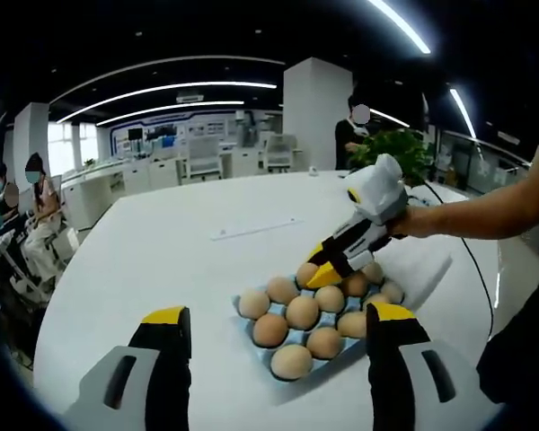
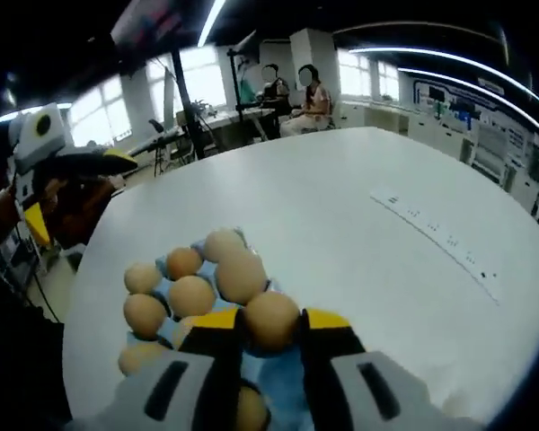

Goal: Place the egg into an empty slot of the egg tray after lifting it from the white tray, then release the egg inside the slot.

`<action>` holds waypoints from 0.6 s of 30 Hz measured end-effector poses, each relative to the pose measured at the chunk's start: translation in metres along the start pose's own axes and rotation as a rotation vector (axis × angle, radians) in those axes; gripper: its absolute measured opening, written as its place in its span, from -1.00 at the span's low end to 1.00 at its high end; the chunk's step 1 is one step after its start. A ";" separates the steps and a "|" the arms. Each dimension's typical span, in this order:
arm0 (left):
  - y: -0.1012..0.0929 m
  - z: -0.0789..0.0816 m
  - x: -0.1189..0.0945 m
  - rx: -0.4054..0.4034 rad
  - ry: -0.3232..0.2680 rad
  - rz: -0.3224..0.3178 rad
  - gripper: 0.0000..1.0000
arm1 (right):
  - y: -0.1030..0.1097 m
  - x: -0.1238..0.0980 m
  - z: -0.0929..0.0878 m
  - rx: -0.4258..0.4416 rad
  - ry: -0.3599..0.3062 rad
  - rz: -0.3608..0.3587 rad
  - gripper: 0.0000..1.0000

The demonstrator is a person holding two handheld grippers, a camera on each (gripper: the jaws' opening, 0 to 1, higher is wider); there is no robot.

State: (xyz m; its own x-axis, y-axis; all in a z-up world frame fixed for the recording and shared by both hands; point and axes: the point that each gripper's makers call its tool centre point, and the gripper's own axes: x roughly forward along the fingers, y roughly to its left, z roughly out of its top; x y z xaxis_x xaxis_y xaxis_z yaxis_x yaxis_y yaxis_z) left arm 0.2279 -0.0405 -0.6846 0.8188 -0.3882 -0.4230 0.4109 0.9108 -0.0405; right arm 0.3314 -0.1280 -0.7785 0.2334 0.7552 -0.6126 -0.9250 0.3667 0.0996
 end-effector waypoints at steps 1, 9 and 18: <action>0.000 0.000 0.000 0.000 0.001 0.000 0.62 | -0.001 0.000 0.000 0.003 0.000 0.004 -0.49; -0.005 0.001 0.000 0.001 0.002 -0.006 0.62 | -0.001 0.000 -0.001 -0.003 -0.008 0.012 -0.48; -0.004 0.003 0.000 -0.002 -0.006 -0.005 0.62 | -0.002 -0.001 -0.001 -0.007 -0.016 0.012 -0.48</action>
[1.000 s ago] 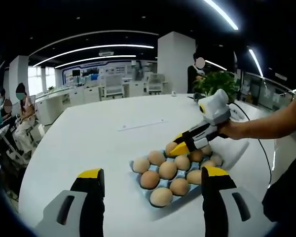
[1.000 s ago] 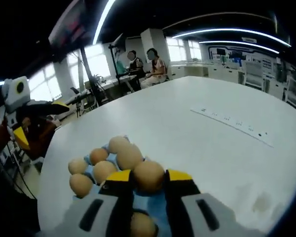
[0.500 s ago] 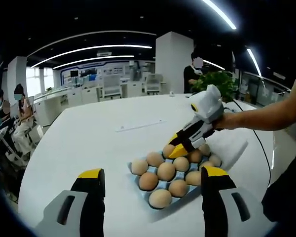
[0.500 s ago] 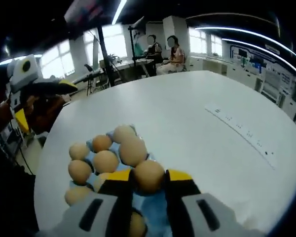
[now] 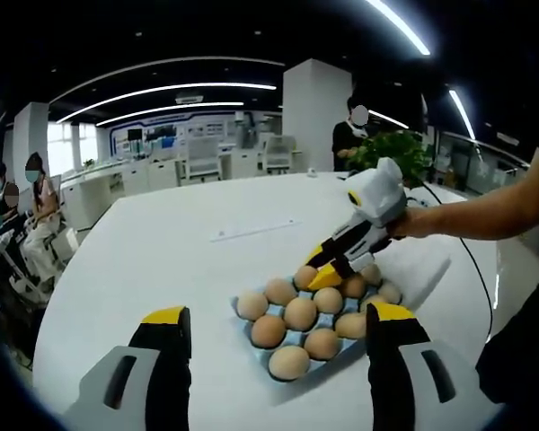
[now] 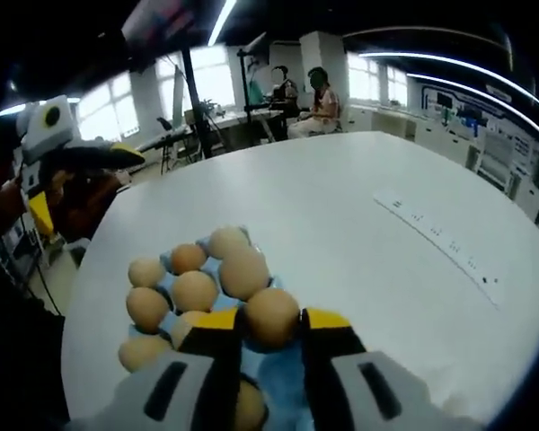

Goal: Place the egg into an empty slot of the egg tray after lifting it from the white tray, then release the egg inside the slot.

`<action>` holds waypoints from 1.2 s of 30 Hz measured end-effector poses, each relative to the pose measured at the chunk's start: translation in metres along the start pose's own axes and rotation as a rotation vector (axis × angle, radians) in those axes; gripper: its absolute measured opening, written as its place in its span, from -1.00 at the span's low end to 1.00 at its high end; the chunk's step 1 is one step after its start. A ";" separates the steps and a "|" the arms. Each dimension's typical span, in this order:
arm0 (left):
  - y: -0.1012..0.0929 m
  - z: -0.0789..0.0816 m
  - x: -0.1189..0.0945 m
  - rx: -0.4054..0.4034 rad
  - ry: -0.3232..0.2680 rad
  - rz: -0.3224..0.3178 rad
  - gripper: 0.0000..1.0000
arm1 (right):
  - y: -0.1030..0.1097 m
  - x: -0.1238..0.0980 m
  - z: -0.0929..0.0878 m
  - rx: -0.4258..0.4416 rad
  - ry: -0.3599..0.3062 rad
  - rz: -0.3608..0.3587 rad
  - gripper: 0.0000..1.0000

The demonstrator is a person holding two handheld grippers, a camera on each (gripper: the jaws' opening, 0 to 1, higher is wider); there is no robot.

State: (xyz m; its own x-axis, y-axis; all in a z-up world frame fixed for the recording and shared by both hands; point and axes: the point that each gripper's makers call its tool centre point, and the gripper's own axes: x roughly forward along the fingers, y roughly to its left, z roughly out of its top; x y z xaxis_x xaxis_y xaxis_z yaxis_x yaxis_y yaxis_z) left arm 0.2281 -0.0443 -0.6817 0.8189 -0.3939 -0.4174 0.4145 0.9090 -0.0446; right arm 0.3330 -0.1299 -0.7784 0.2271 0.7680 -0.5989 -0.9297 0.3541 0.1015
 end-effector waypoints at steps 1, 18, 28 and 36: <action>-0.001 0.000 0.000 -0.001 0.001 0.000 0.62 | 0.000 -0.001 0.000 0.005 -0.004 -0.002 -0.47; -0.003 0.001 0.000 0.005 -0.002 -0.008 0.62 | 0.000 -0.049 -0.019 0.149 -0.114 -0.081 -0.45; -0.003 0.002 -0.001 0.008 -0.005 -0.008 0.61 | -0.028 -0.092 -0.042 0.211 -0.175 -0.254 -0.47; -0.004 0.004 0.000 0.008 -0.008 -0.011 0.61 | -0.057 -0.138 -0.077 0.291 -0.177 -0.406 -0.47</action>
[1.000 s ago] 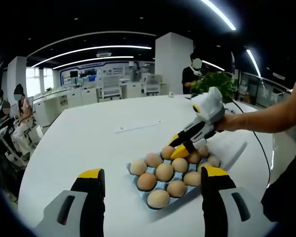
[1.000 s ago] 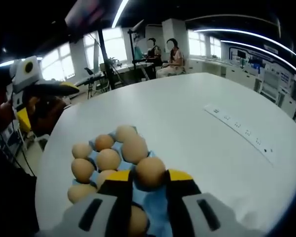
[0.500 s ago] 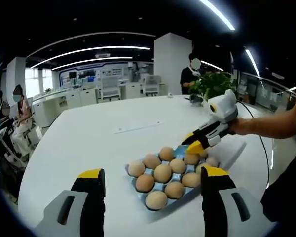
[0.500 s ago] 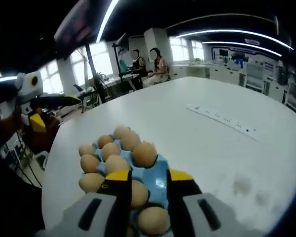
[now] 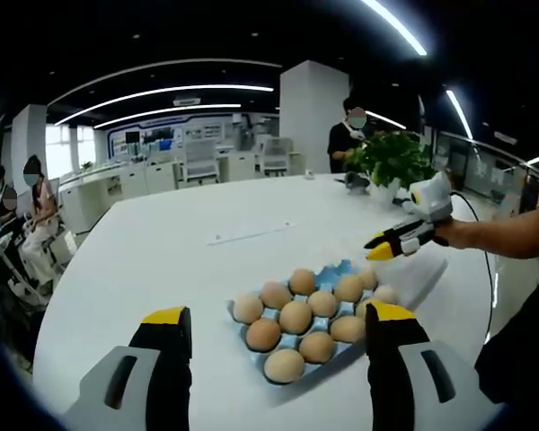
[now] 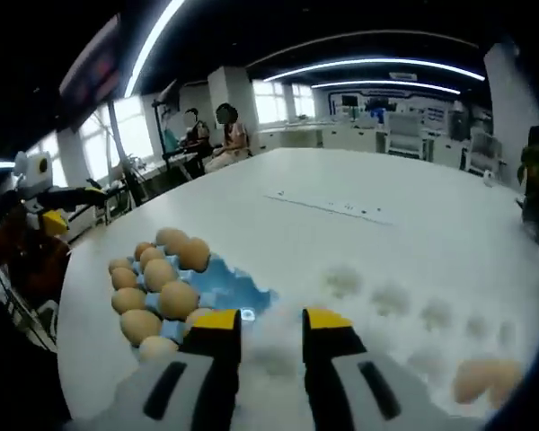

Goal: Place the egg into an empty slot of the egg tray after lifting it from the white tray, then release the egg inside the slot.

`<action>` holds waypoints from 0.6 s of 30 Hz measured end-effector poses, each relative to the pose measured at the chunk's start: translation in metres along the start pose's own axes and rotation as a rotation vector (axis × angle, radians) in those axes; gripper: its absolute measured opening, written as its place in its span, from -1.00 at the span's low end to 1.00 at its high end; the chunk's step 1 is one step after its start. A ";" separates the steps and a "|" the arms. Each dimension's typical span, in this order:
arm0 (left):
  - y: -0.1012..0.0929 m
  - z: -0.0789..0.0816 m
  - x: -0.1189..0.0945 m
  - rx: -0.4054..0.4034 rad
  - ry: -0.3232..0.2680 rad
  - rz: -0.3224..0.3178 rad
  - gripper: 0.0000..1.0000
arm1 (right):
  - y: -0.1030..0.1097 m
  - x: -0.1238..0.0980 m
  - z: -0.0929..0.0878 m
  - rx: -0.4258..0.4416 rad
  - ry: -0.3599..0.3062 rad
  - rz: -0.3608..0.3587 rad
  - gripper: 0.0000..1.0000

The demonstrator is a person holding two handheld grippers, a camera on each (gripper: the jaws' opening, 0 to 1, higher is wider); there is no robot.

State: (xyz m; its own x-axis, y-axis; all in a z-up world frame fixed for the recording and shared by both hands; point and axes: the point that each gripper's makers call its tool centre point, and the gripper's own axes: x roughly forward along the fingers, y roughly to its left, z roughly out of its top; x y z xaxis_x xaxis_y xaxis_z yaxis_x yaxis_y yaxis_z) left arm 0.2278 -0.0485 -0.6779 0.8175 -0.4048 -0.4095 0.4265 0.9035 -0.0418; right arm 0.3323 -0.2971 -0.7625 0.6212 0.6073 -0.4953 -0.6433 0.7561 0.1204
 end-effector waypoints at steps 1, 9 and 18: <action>0.000 0.000 0.000 0.001 0.001 0.000 0.61 | -0.009 -0.006 -0.001 0.008 -0.007 -0.034 -0.47; 0.001 -0.001 0.000 0.001 0.003 -0.004 0.61 | -0.080 -0.054 0.008 0.019 -0.099 -0.311 -0.49; 0.004 -0.002 0.002 -0.002 0.004 -0.001 0.60 | -0.126 -0.083 -0.017 0.074 -0.062 -0.494 -0.48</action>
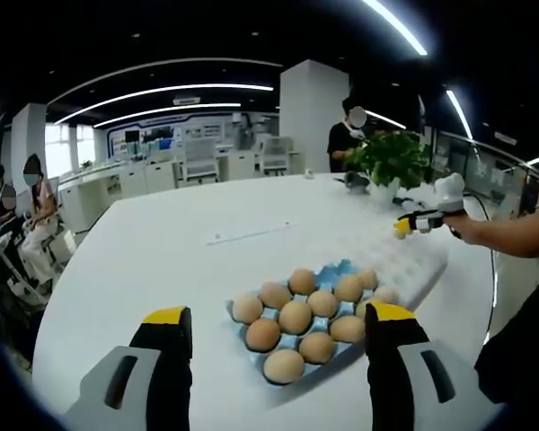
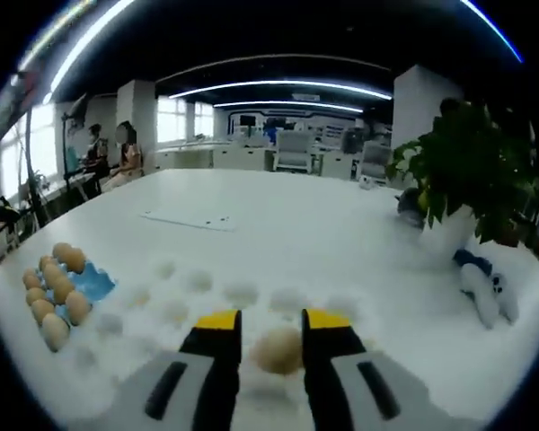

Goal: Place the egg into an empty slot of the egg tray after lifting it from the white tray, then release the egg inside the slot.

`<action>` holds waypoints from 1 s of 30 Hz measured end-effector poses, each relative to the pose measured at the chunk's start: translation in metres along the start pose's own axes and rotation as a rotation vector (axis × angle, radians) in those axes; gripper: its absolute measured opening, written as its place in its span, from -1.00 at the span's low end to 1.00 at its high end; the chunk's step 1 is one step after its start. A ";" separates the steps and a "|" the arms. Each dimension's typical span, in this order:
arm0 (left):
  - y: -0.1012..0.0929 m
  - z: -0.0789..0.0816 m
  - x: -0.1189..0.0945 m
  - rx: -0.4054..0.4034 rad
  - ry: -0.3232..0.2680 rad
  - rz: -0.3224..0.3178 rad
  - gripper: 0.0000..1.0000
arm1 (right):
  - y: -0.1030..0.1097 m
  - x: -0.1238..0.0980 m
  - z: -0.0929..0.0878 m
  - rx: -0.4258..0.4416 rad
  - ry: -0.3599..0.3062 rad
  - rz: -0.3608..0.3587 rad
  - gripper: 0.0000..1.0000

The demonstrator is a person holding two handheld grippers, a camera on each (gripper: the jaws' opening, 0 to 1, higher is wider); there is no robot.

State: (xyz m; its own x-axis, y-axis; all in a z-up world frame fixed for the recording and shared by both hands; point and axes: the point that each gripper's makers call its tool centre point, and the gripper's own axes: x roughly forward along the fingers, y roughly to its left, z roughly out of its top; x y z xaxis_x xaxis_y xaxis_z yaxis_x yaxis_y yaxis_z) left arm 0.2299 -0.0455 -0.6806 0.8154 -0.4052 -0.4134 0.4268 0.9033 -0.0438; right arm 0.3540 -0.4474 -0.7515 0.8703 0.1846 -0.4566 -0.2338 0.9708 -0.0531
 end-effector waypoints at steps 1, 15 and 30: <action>0.000 0.000 0.000 0.000 0.000 0.000 0.60 | -0.002 0.002 -0.002 -0.002 0.001 0.000 -0.48; 0.007 0.000 -0.002 -0.003 0.000 0.016 0.59 | -0.009 0.018 -0.020 0.031 0.043 0.007 -0.49; 0.007 -0.003 -0.006 -0.003 0.006 0.025 0.59 | 0.011 -0.009 0.009 0.070 -0.041 0.020 -0.53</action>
State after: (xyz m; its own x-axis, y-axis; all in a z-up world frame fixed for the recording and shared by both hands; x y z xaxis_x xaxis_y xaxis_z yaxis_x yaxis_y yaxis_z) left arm 0.2267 -0.0364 -0.6810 0.8235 -0.3817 -0.4198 0.4051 0.9136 -0.0360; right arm 0.3470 -0.4372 -0.7401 0.8833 0.2088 -0.4198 -0.2217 0.9749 0.0185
